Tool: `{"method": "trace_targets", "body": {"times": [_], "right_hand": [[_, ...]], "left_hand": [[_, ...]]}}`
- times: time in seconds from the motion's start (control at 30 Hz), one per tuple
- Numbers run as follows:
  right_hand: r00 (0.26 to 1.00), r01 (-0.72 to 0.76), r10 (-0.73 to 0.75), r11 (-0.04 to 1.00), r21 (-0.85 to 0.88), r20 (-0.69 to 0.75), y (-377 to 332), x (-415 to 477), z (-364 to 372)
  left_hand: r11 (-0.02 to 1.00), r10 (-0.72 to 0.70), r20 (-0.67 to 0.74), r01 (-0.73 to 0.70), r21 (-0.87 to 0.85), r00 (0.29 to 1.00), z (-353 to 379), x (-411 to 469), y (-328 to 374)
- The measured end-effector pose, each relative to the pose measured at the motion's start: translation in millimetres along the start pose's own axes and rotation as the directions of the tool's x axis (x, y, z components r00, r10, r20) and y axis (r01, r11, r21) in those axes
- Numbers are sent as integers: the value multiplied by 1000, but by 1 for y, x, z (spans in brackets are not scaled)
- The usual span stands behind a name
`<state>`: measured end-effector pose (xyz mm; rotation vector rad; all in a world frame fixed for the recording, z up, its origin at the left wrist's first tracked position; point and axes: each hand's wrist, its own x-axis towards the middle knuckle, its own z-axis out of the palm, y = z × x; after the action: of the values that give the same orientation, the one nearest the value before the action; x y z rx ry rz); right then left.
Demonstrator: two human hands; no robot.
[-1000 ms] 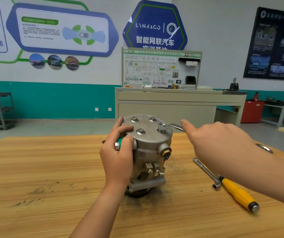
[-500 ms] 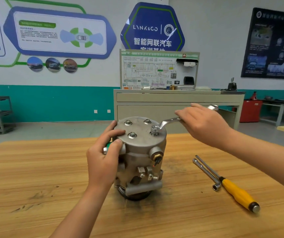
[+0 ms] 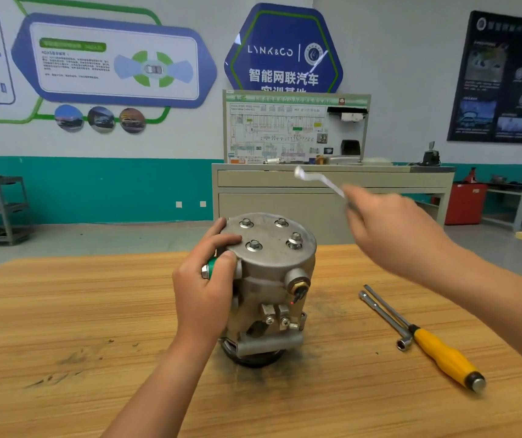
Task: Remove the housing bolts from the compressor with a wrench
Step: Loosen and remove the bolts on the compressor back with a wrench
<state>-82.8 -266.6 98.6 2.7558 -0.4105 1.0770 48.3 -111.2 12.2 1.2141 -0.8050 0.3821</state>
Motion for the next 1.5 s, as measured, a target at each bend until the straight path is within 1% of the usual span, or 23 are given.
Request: {"method": "trace_targets", "body": {"times": [0.07,0.13,0.27,0.33,0.47,0.57,0.7,0.83,0.93,1.0,1.1,1.13,1.17,1.2,1.23,1.3,1.37,1.4,1.43,1.5], "right_hand": [[990,8,4,996,-87,138,-8,-30,-7],[979,3,34,984,-177,203,-12,-44,-13],[977,47,27,942,-333,212,-19,-44,-13],[979,51,28,927,-372,204,-23,-41,-12],[984,13,65,899,-437,164,-25,-42,-16],[980,-23,112,884,-466,165,-26,-47,-18],[964,22,114,867,-497,242,-33,-40,-20],[956,74,92,841,-536,277,-41,-37,-22],[938,106,78,862,-496,337,-48,-44,-21],[945,99,68,872,-479,319,-54,-48,-20],[981,115,-10,836,-537,195,-51,-53,-17],[993,100,-52,853,-512,106,-43,-54,-16],[989,124,-144,873,-472,-8,-32,-54,-11],[970,136,-212,879,-458,-119,-20,-52,-4],[945,153,-262,883,-443,-195,-9,-48,6],[886,240,-360,895,-376,-292,9,-31,20],[838,312,-425,888,-339,-341,21,-3,34],[827,337,-452,874,-350,-334,23,14,39],[813,382,-497,849,-365,-303,22,32,42],[752,539,-627,763,-357,-205,9,65,48]], "left_hand": [[999,21,-1,-21,32,1000,3,-1,0],[998,25,1,-25,59,1000,6,-2,0],[996,35,-1,-34,78,999,8,-4,1],[996,38,-2,-37,82,999,9,-5,1],[995,54,-16,-52,80,998,8,-7,1],[996,62,-26,-60,73,998,6,-7,1],[994,64,-23,-62,87,998,8,-7,0],[994,66,-30,-64,91,997,13,-8,0],[997,50,-29,-48,67,998,15,-8,1],[997,43,-21,-42,65,999,12,-7,2],[999,21,-9,-21,36,1000,3,-5,1],[1000,-1,-6,1,-2,1000,0,-5,0],[998,-30,-7,30,-49,1000,-3,-4,-1],[994,-61,-9,60,-94,998,-6,-3,-2],[989,-82,-10,81,-124,997,-9,-2,-3],[984,-95,1,94,-152,995,-12,2,-5],[978,-105,21,107,-182,994,-13,7,-6],[975,-108,28,112,-194,994,-12,8,-5],[974,-107,33,112,-197,994,-12,9,-5],[977,-101,40,106,-186,994,-8,9,-4]]}}
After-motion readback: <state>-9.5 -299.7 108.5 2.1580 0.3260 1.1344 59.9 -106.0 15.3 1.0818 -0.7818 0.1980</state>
